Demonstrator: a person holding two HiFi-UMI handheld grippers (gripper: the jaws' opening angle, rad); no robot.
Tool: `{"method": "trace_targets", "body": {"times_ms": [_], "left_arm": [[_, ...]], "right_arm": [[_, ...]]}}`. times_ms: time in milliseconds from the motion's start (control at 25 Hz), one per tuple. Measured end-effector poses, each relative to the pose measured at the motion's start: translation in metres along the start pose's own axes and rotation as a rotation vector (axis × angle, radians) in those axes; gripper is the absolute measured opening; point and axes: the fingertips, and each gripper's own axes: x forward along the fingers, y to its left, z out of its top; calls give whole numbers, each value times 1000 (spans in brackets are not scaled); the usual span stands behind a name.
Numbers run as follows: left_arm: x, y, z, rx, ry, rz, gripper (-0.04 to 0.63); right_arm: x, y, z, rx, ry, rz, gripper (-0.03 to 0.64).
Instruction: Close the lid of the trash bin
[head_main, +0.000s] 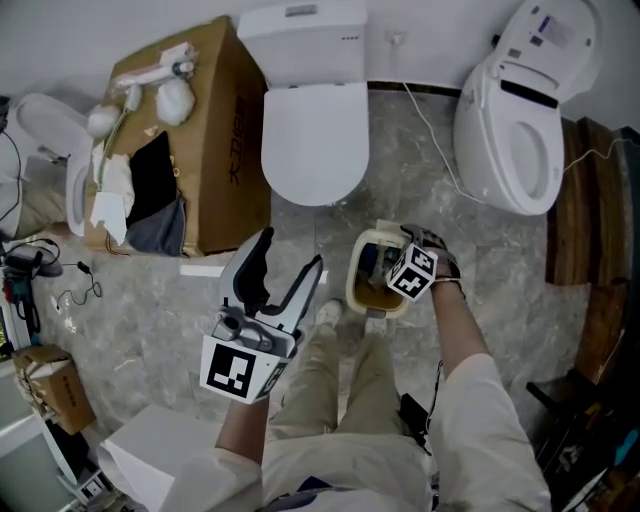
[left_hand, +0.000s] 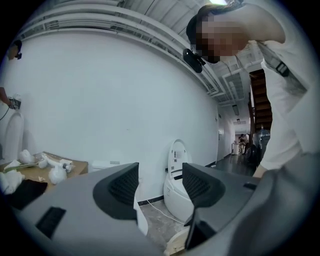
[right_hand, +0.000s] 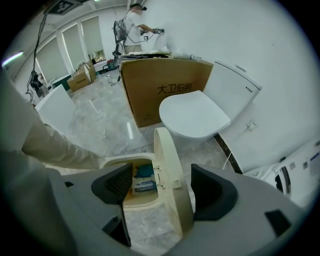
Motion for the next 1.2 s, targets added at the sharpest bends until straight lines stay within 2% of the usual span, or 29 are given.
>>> {"method": "trace_targets", "body": {"times_ms": [200, 480, 720, 880, 1200], "left_arm": [[1, 8, -9, -6, 16, -2, 250], [0, 12, -6, -7, 2, -22, 250], [-8, 12, -11, 0, 0, -36, 250], [-17, 10, -25, 14, 28, -42, 250], [-32, -8, -55, -22, 55, -67, 250]], "right_arm": [[-1, 8, -4, -9, 17, 23, 360], [-3, 59, -14, -48, 15, 31, 360], [8, 118, -32, -31, -2, 39, 362], [25, 156, -47, -2, 5, 60, 364], [68, 197, -70, 60, 36, 65, 365]]}}
